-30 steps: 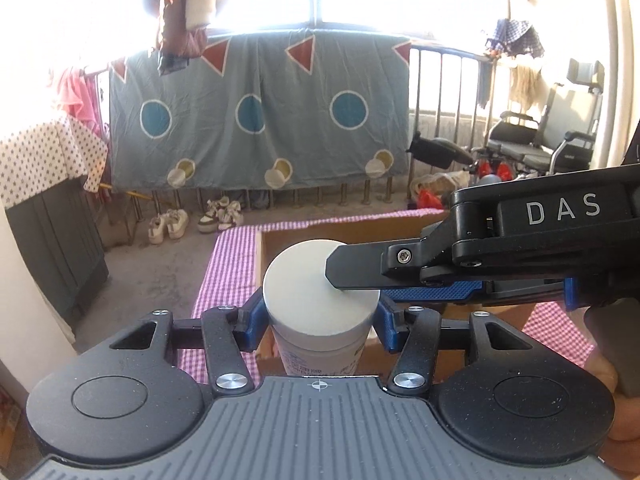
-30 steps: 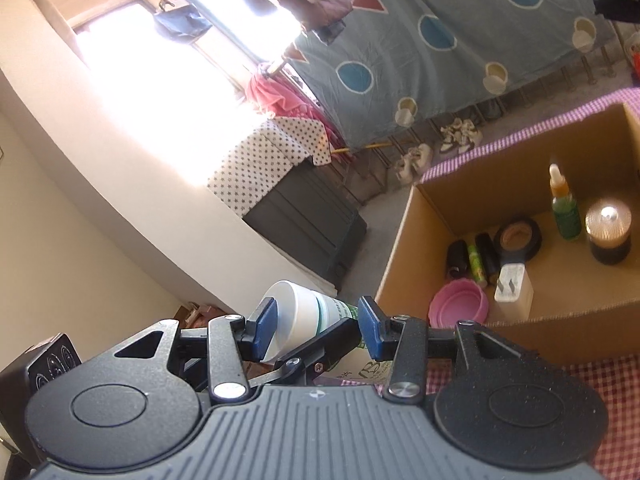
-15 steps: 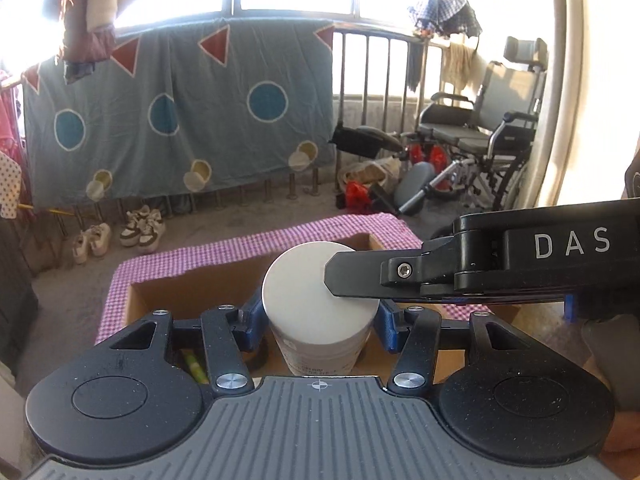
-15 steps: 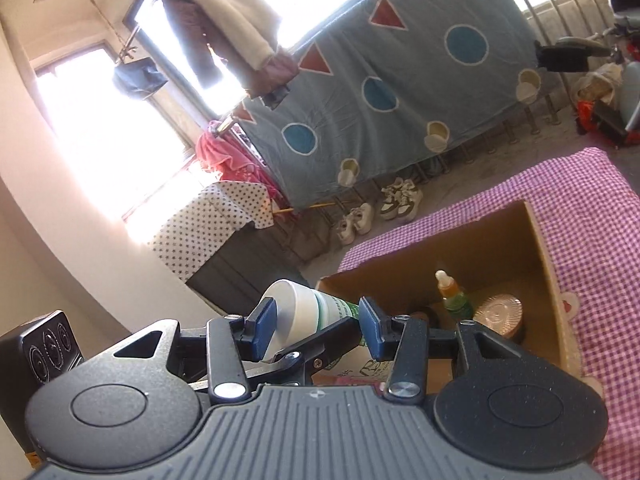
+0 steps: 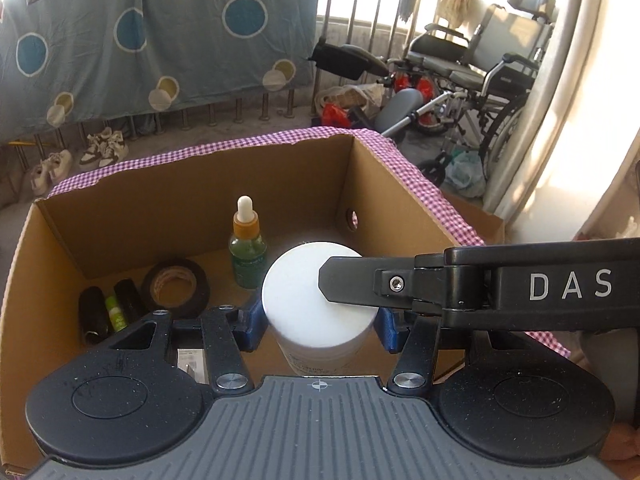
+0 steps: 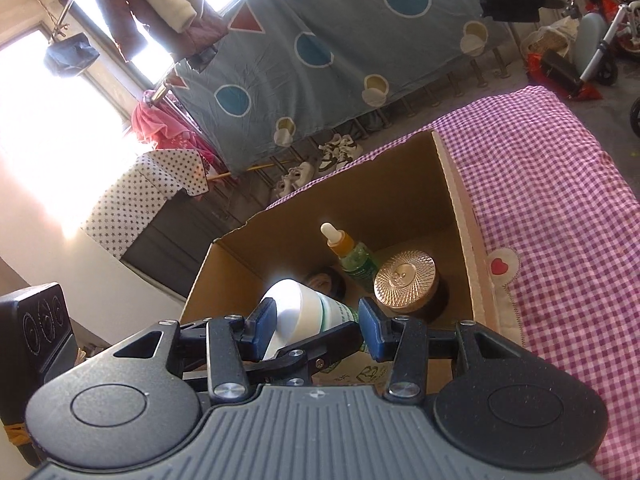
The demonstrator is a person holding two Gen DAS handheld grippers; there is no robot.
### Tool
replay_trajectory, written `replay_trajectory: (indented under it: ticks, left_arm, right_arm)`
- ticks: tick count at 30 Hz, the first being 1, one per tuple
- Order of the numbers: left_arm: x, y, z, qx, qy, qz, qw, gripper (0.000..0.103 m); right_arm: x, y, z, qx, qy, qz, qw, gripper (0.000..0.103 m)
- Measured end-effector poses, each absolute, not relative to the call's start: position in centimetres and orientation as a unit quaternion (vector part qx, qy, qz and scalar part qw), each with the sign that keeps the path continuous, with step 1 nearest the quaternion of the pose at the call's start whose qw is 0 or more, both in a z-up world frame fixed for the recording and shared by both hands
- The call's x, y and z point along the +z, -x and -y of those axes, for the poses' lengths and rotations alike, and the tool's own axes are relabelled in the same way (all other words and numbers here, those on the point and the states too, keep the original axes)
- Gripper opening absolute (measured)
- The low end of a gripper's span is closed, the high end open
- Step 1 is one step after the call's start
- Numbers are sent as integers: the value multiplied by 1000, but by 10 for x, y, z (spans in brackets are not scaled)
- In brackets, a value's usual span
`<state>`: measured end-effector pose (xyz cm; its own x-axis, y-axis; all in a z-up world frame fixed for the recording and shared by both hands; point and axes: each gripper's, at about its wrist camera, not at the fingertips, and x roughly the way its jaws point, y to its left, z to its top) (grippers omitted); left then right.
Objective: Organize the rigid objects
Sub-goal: 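Lift the white supplement bottle over the box wall and lower it inside, then open the right gripper beside the gold-lidded jar and withdraw it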
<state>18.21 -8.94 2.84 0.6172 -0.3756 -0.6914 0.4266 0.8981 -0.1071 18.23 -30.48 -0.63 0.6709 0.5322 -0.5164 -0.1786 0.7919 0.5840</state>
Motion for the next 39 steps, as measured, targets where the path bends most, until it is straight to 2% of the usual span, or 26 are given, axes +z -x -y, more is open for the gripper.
replay_trajectory:
  ticks: [6,9,13,15,19,26,30,34,39]
  left_arm:
    - [22,-190,96,-231,-31,-400,886,54]
    - [24,-188,99,-230,-40,-396,888,57]
    - [28,-187,100,-222,-46,-393,891,71]
    - [30,-184,98,-218,-47,-389,894,79]
    - [39,-176,94,-210,-48,-381,899,88]
    - [67,-145,80,-208,-42,-332,919,101]
    - [81,-129,65,-201,-20,-312,928,103]
    - [88,-123,53,-157,-15,-330,931,103]
    - [91,-111,44,-106,-35,-316,942,103]
  right_arm:
    - [-5,-183,306,205,-243,-351,881,48]
    - [-4,-184,307,203,-243,-349,882,49]
    - [-1,-181,310,199,-248,-339,885,57]
    - [1,-177,313,199,-253,-333,886,57]
    - [7,-167,317,197,-269,-318,887,57]
    - [25,-134,320,188,-292,-280,895,63]
    - [37,-111,320,179,-295,-257,903,69]
    - [44,-91,320,163,-286,-239,914,80]
    - [47,-77,315,127,-255,-240,928,85]
